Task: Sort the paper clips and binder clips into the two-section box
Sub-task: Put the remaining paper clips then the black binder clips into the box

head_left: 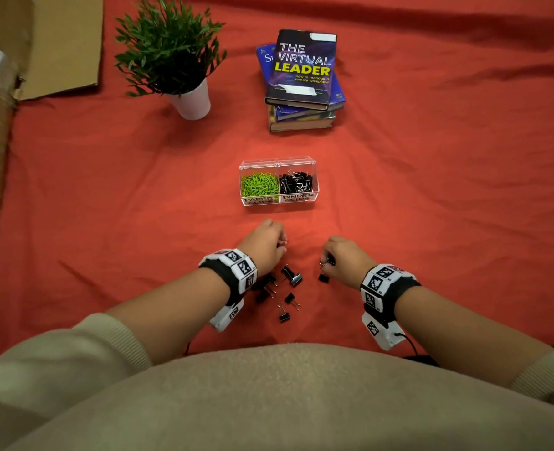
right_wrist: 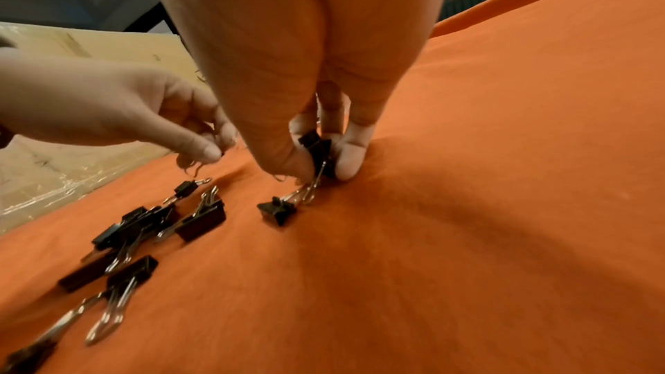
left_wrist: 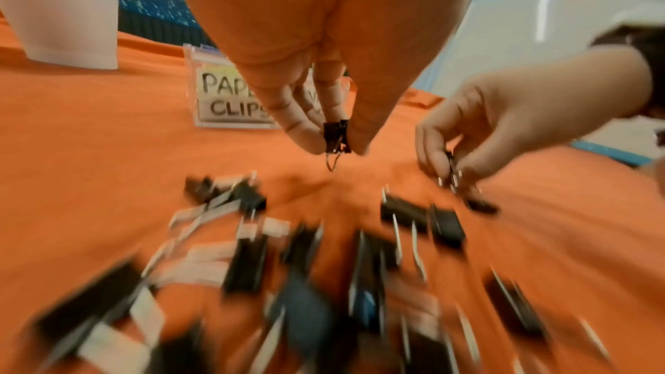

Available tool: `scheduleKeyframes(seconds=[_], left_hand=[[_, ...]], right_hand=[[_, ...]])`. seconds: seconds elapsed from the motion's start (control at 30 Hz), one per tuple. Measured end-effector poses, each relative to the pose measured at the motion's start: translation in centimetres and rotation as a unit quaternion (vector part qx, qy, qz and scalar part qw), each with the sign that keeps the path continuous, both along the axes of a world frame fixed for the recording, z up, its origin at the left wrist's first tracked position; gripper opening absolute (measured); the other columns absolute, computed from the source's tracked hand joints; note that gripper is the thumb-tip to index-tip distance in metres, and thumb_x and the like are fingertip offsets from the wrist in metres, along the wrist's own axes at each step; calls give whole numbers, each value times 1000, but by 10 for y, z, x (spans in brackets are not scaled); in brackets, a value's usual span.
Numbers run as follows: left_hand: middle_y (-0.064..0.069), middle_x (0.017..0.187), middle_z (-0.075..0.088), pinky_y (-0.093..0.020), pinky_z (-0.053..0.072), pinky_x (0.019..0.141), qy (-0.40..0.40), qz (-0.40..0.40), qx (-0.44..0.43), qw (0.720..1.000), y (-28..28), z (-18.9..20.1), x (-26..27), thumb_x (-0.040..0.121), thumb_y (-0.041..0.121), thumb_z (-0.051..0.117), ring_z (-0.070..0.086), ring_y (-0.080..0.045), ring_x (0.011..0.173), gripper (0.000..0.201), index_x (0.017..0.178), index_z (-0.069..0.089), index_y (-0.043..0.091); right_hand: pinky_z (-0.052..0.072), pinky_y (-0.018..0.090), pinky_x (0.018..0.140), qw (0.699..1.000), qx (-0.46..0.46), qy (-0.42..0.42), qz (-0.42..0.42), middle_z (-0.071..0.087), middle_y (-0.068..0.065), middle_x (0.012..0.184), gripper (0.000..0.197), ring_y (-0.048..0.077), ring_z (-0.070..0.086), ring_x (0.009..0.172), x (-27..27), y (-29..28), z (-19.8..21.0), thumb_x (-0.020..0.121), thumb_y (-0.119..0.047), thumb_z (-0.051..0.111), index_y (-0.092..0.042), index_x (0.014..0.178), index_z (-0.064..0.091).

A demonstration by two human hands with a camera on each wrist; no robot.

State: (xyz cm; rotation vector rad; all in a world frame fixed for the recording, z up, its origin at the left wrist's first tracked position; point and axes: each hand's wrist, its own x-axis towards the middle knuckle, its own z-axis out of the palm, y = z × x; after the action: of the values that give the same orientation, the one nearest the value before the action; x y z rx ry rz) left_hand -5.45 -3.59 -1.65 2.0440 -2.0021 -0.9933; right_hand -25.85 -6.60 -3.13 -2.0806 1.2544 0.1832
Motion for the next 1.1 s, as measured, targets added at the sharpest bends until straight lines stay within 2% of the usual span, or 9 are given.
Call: scheduleKeyframes(seconds=[0.13, 0.23, 0.37, 0.57, 0.7, 0.77, 0.87, 0.97, 1.1], left_hand=[[1, 100, 64, -34, 51, 86, 43, 61, -52, 996, -41, 21, -4, 86, 18, 64, 60, -17, 92, 11, 95, 58, 17], [1, 101, 65, -31, 49, 79, 28, 118, -77, 990, -76, 33, -3, 86, 22, 64, 60, -18, 90, 16, 100, 57, 19], [-5, 93, 66, -35, 52, 76, 27, 139, -79, 987, -108, 35, -4, 85, 20, 65, 62, -25, 84, 17, 98, 54, 16], [-12, 105, 62, -36, 45, 84, -3, 65, -67, 996, -110, 24, -3, 83, 16, 67, 58, -30, 100, 21, 99, 57, 9], [-10, 106, 58, -33, 43, 85, 4, 78, -98, 992, -77, 24, 4, 84, 11, 60, 55, -26, 100, 13, 96, 59, 10], [-7, 99, 59, -30, 43, 79, 15, 36, -77, 996, -53, 22, 5, 83, 10, 57, 57, -24, 94, 10, 93, 59, 12], [-6, 101, 58, -28, 43, 76, 1, -80, -7, 997, -16, 12, 2, 81, 16, 60, 58, -26, 94, 14, 95, 59, 15], [-5, 109, 53, -39, 49, 83, -29, -164, 50, 985, 12, 1, -2, 79, 21, 61, 57, -28, 102, 27, 106, 58, 18], [-8, 117, 47, -38, 45, 87, -61, -187, 49, 979, 28, -5, -4, 84, 19, 59, 53, -29, 109, 33, 116, 54, 14]], right_hand=[[48, 25, 68, 987, 42, -74, -135, 64, 1, 77, 14, 14, 59, 70, 7, -18, 5, 75, -7, 67, -17, 68, 62], [51, 28, 65, 953, 70, -166, -243, 69, 10, 71, 25, 14, 59, 63, 19, -47, 22, 76, -3, 68, -21, 61, 59], [45, 23, 55, 931, 51, -223, -283, 59, 1, 58, 27, 10, 51, 51, 39, -94, 48, 76, 1, 66, -20, 62, 59], [45, 28, 59, 960, -29, -170, -219, 62, 5, 67, 12, 16, 56, 61, 69, -130, 53, 72, -6, 67, -16, 70, 62], [38, 20, 64, 979, -55, -117, -160, 64, 3, 82, 13, 14, 55, 72, 75, -132, 45, 78, -11, 67, -11, 91, 69], [38, 21, 72, 983, -63, -109, -133, 61, 2, 93, 21, 13, 52, 81, 75, -131, 42, 80, -14, 69, -12, 100, 68], [41, 26, 75, 985, -95, -109, -91, 60, 4, 91, 15, 17, 53, 83, 70, -117, 44, 80, -11, 65, -14, 95, 68], [40, 23, 69, 997, -43, -59, -22, 63, 4, 85, 15, 17, 56, 78, 57, -82, 47, 79, -5, 57, -12, 89, 67], [42, 25, 70, 986, 59, 106, 119, 68, 7, 94, 11, 24, 62, 87, 33, -26, 28, 78, -13, 61, -12, 88, 64]])
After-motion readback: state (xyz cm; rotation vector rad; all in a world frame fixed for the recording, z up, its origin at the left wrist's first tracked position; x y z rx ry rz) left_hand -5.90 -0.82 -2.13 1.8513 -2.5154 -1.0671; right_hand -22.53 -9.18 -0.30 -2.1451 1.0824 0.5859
